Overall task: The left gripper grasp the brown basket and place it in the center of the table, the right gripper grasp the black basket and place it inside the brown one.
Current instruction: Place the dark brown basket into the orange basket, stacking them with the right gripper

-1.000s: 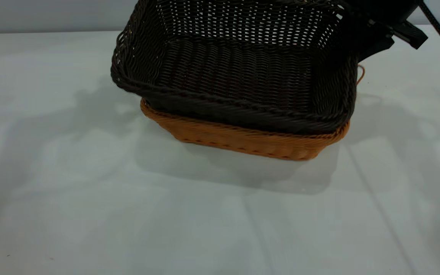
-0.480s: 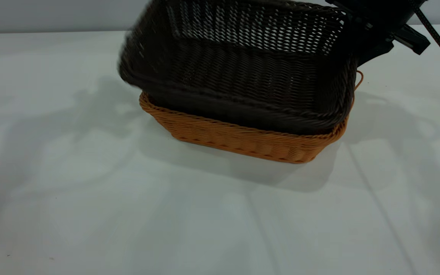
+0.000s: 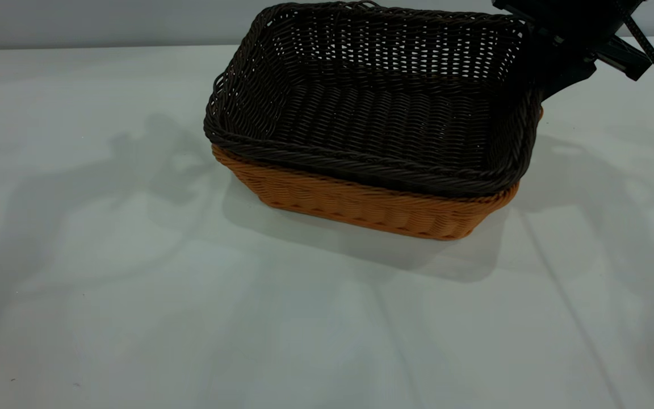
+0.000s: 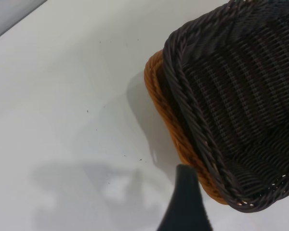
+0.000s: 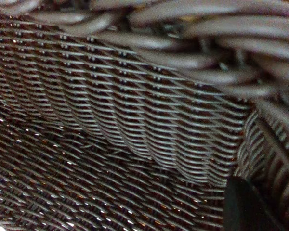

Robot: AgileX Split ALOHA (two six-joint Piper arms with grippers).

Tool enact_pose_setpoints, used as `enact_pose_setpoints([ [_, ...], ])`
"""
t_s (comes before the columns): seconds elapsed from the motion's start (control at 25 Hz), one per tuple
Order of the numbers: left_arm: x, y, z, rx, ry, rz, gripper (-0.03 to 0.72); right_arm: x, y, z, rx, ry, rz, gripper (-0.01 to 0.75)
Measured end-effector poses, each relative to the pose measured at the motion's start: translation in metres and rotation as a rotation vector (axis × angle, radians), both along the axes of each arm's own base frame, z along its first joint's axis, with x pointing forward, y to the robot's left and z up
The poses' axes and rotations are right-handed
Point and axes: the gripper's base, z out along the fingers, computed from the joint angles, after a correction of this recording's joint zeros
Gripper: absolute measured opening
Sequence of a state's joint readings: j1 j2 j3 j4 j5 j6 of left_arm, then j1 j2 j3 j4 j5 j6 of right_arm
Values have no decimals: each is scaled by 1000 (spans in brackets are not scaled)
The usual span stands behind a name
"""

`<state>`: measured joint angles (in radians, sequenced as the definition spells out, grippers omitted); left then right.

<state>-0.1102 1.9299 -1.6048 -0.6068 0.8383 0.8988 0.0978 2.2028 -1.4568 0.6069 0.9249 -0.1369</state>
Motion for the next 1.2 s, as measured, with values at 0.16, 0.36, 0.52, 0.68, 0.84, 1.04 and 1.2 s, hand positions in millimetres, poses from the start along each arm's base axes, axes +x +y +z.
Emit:
enact_pose_setpoints([
  [0.16,0,0,0,0,0,0,510,0,1,0,2,-17,32,88],
  [0.36,0,0,0,0,0,0,510,0,6,-5,2,-65,140,127],
  [0.52,0,0,0,0,0,0,510,-2,14,-8,5,-89,221,150],
  [0.68,0,0,0,0,4,-3,510,-3,13,-9,-8,-99,275,190],
  [0.84,-1,0,0,0,7,-5,510,-5,11,-11,-48,-101,326,241],
  [1.04,-1,0,0,-1,9,-5,510,0,11,-9,-76,-136,345,259],
  [1.2,-1,0,0,-3,16,-6,510,12,11,3,-89,-178,337,267],
])
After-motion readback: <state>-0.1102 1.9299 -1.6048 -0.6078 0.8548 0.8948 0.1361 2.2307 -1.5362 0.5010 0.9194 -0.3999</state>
